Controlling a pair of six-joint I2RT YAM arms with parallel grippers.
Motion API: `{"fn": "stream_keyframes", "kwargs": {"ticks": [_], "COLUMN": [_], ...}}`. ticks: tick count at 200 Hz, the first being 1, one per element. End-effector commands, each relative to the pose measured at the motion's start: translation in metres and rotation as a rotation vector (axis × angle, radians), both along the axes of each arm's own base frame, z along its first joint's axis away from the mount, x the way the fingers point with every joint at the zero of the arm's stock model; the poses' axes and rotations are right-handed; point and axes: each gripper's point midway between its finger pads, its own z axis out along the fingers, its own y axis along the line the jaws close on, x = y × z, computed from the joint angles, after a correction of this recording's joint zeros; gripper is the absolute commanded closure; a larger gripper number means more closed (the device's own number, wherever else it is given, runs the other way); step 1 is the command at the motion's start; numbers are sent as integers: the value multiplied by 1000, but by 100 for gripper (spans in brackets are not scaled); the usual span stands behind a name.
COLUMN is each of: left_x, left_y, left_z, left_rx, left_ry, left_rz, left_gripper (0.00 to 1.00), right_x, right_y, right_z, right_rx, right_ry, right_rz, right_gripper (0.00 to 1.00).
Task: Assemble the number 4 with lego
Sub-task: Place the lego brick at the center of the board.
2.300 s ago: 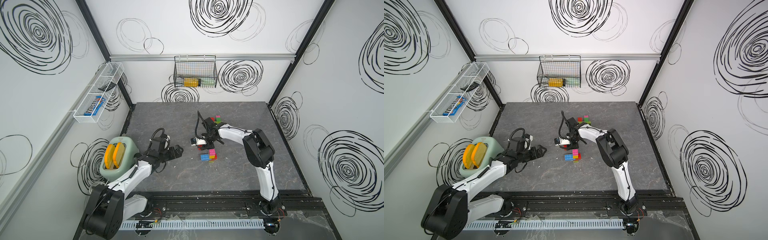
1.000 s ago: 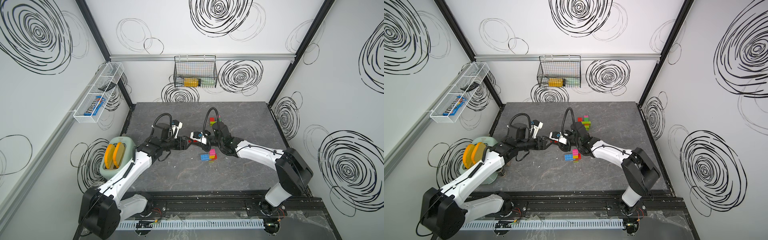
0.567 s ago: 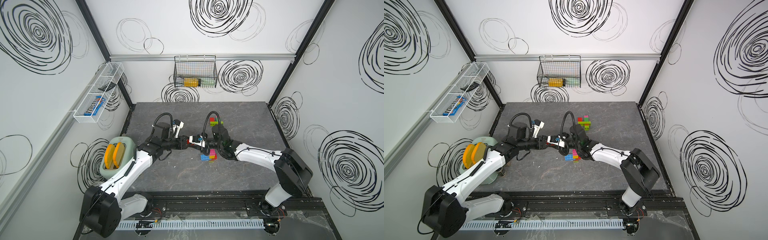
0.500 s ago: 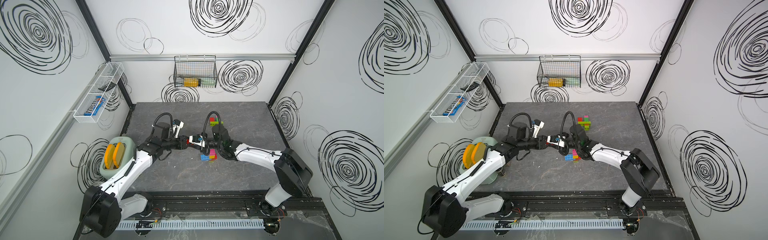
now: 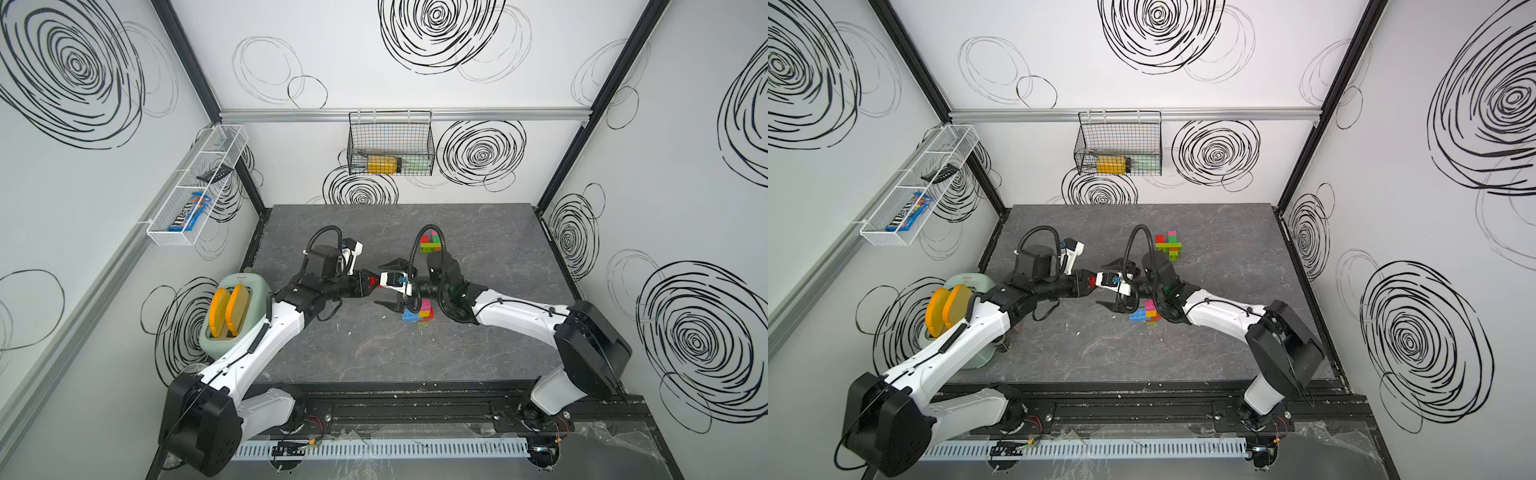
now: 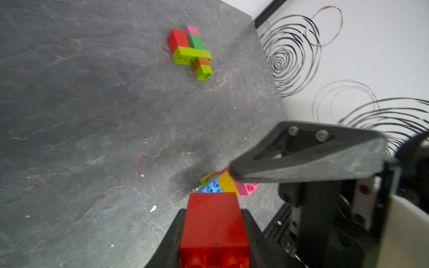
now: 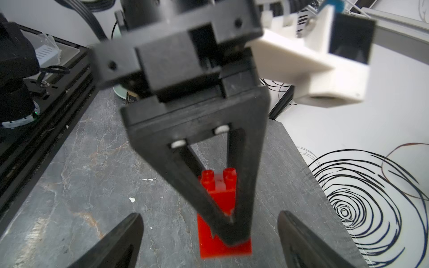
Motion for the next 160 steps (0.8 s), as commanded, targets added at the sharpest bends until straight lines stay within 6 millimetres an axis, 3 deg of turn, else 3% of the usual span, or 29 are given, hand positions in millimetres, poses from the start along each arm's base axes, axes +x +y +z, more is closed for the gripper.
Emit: {"fn": "stream_keyframes", "kwargs": {"ticks": [1, 21, 34, 63, 80, 122, 160], "left_x": [14, 19, 23, 25, 23, 16, 25], "left_y": [24, 28, 34, 33, 30, 16, 6], "left_z": [-3, -13, -27, -59, -76, -127, -149], "left_rx": [142, 194, 223, 257, 360, 554, 607], "left_ry": [-68, -73, -65, -2, 10, 128, 189], "left_rz": [123, 170, 235, 291, 286, 187, 134], "left_gripper": [100, 100, 87, 94, 95, 93, 89], "right_x": [14, 44, 66, 96, 99, 97, 96], "right_y": [-32, -68, -96, -144, -163, -185, -204], "right_z": [21, 45, 51, 49, 51, 49, 46], "right_rx": [40, 170, 241, 307, 361, 364, 399], "right_ry": [1, 76, 127, 237, 274, 301, 376], "right_rz": [-136, -392, -575, -857, -922, -998, -1068], "right_gripper": [3, 3, 3, 3, 3, 2, 3]}}
